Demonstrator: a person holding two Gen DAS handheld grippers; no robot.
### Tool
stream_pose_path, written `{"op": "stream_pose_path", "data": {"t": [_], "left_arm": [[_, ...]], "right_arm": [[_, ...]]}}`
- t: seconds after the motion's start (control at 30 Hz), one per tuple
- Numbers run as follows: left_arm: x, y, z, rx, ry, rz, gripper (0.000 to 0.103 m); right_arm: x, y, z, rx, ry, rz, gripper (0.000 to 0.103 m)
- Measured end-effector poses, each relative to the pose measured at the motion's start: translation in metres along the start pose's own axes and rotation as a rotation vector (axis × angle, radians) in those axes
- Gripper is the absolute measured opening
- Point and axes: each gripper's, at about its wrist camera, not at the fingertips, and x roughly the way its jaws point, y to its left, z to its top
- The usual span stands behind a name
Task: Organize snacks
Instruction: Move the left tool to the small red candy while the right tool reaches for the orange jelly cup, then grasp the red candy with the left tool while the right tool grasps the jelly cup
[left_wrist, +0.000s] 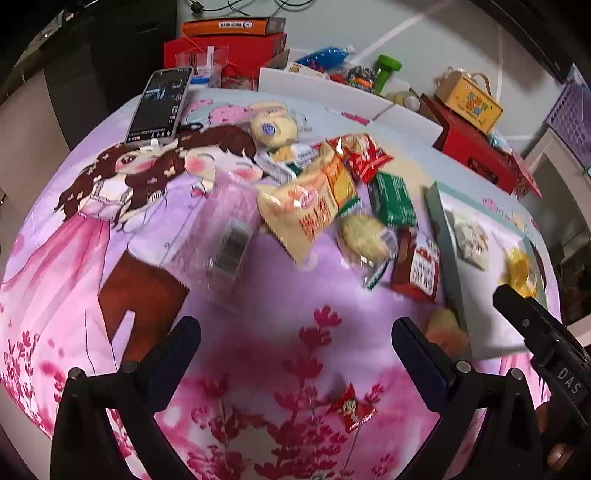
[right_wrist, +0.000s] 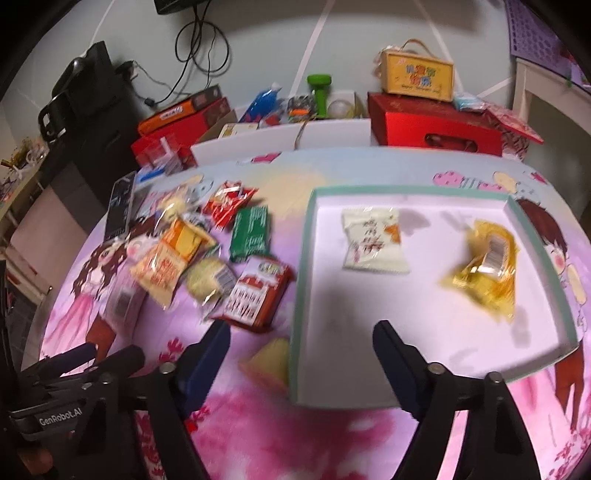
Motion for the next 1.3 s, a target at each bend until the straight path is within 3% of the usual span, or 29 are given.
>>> {"op": "stream_pose_path", "data": {"t": [0.17,0.33,0.4,0.53,0.67,0.73,0.97,1.3], "left_arm": [[0.004,-0.009,-0.016,0.040,0.035,-0.043,0.102],[0.013,-0.019,-0.032,0.086,0.085,-0.046,0.094],[0.015,-0.023,-0.037,0.099,0.105,-0.052,0.081],[0.020,-0.031,-0.045,0.130,0.139,-0.055,0.069],[0.022,-0.037,-0.047,0.156,0.151,-0.060,0.042],[0.022,-0.038,-0.048,0.161,0.154,-0.064,0.035],[0.024,-0.043,-0.049,0.186,0.151,-0.082,0.028],[0.032,-0.028,-0.033,0.138,0.119,-0.037,0.028]], "right_arm": [[0.001,-0.002,-0.012,0.008,0.023,-0.011,0.080],[-0.005,-0.005,-0.016,0.014,0.016,-0.019,0.080],[-0.006,-0.007,-0.018,0.021,0.020,-0.022,0.080],[-0.008,-0.010,-0.020,0.030,0.018,-0.024,0.080],[-0.008,-0.012,-0.020,0.036,0.019,-0.026,0.080],[-0.006,-0.013,-0.020,0.038,0.021,-0.029,0.080],[-0.003,-0.014,-0.020,0.034,0.022,-0.032,0.079],[0.002,0.018,-0.024,-0.108,0.007,0.012,0.062]]}}
